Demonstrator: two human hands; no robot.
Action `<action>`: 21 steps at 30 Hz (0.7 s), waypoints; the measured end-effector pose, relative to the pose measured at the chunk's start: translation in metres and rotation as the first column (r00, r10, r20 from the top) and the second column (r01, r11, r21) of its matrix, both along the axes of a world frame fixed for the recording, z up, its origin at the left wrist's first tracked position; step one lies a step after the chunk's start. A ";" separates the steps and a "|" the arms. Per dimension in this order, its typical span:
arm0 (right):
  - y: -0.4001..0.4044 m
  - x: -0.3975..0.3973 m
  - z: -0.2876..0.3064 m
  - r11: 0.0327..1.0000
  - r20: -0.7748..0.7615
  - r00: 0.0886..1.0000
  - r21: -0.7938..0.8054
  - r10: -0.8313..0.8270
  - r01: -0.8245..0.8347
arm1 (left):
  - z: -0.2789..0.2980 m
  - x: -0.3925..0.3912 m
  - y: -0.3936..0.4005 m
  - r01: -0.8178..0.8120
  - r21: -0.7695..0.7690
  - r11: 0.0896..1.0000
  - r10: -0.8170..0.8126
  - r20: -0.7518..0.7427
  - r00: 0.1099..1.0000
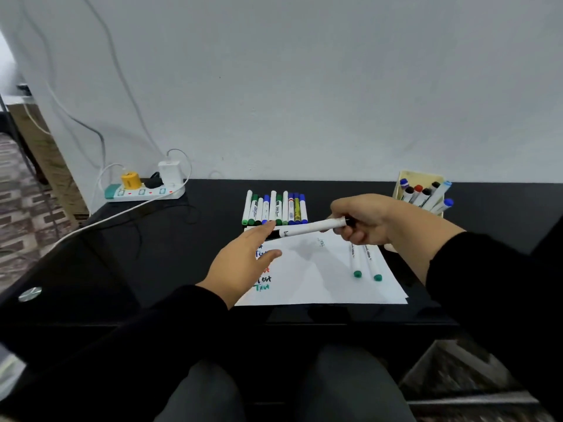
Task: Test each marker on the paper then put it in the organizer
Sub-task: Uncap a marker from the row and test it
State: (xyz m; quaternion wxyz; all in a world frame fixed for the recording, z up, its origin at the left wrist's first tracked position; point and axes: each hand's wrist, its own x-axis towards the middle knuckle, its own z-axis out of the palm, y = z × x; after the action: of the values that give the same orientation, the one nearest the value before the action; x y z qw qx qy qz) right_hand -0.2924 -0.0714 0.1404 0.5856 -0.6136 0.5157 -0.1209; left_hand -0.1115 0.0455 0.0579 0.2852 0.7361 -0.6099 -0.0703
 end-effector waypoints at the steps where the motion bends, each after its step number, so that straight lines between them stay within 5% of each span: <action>1: 0.001 0.000 0.001 1.000 0.014 1.000 0.000 0.000 0.000 | 0.001 -0.002 0.000 -0.022 -0.033 0.999 0.021 -0.024 0.999; 7: 0.004 0.004 -0.007 0.986 0.231 0.960 0.081 -0.160 0.145 | 0.009 -0.001 -0.001 -0.064 -0.053 0.997 0.060 -0.071 0.996; 11: 0.013 0.023 -0.020 0.927 0.446 0.814 0.206 -0.373 0.312 | 0.016 -0.006 -0.004 -0.077 -0.057 0.995 0.070 -0.108 0.992; 17: 0.036 0.054 -0.040 0.910 0.346 0.846 0.062 -0.405 0.410 | 0.022 -0.016 -0.002 -0.034 0.015 0.999 0.036 -0.097 0.995; 21: 0.042 0.069 -0.046 0.875 0.294 0.825 0.108 -0.482 0.473 | 0.025 -0.014 0.003 -0.087 0.047 0.995 0.092 -0.115 0.989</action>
State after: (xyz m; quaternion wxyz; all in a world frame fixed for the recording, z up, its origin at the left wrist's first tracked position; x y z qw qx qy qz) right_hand -0.2229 -0.0293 0.0940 0.6198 -0.4292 0.5554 -0.3508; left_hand -0.1258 0.0481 0.0830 0.3076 0.7631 -0.5569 -0.1134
